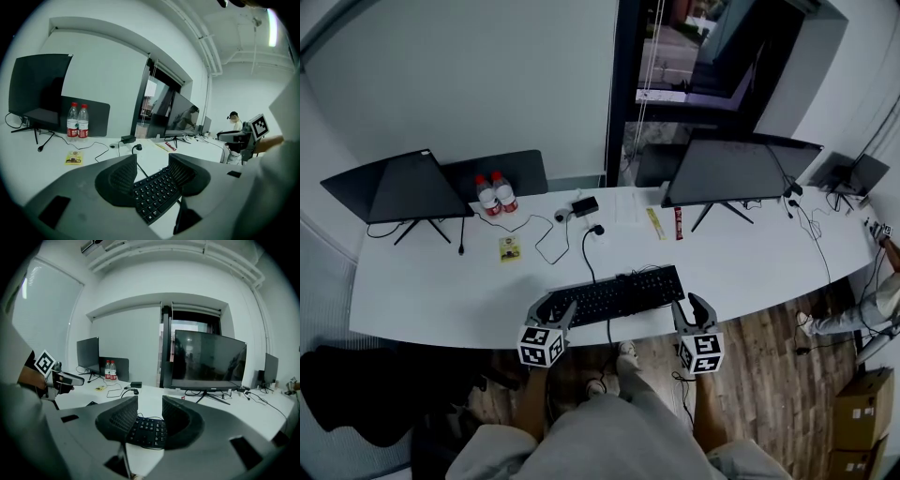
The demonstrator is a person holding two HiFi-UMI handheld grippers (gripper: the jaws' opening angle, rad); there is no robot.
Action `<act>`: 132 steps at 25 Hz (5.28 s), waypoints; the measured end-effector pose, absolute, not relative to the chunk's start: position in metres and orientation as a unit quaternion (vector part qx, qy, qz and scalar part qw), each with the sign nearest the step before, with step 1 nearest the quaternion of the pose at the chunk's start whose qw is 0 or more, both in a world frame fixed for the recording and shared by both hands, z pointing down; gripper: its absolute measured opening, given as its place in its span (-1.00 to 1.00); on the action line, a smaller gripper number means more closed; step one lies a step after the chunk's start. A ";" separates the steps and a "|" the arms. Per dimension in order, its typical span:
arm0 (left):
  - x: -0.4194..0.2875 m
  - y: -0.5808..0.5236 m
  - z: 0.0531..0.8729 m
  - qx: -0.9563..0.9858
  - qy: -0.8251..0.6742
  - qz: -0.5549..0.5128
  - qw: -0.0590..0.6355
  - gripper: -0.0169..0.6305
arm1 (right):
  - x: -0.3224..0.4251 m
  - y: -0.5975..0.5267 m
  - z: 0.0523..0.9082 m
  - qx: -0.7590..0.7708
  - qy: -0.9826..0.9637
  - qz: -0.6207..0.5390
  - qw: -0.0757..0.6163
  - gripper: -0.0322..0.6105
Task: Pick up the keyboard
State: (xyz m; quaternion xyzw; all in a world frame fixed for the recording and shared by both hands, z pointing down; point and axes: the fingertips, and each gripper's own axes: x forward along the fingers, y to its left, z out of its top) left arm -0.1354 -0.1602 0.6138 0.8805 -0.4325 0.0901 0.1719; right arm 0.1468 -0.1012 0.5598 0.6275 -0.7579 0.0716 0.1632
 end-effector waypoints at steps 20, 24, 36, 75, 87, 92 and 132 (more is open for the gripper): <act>-0.132 -0.220 0.622 0.831 -0.510 0.111 0.191 -0.30 | 0.182 -0.210 0.575 0.573 -0.800 0.089 0.155 -0.45; -0.125 -0.224 0.626 0.821 -0.522 0.119 0.198 -0.30 | 0.192 -0.223 0.582 0.562 -0.806 0.099 0.158 -0.45; -0.107 -0.226 0.648 0.790 -0.553 0.135 0.229 -0.30 | 0.209 -0.242 0.608 0.528 -0.823 0.134 0.159 -0.44; -0.169 -0.209 0.753 0.764 -0.511 0.191 0.345 -0.09 | 0.176 -0.248 0.629 0.548 -0.794 0.153 0.215 -0.44; -0.174 -0.209 0.776 0.747 -0.496 0.163 0.412 -0.05 | 0.184 -0.250 0.630 0.554 -0.791 0.157 0.208 -0.43; -0.172 -0.208 0.777 0.746 -0.490 0.153 0.424 -0.05 | 0.182 -0.253 0.630 0.551 -0.792 0.156 0.210 -0.43; -0.155 -0.211 0.779 0.738 -0.518 0.154 0.404 0.03 | 0.212 -0.244 0.710 0.528 -0.774 0.260 0.233 0.03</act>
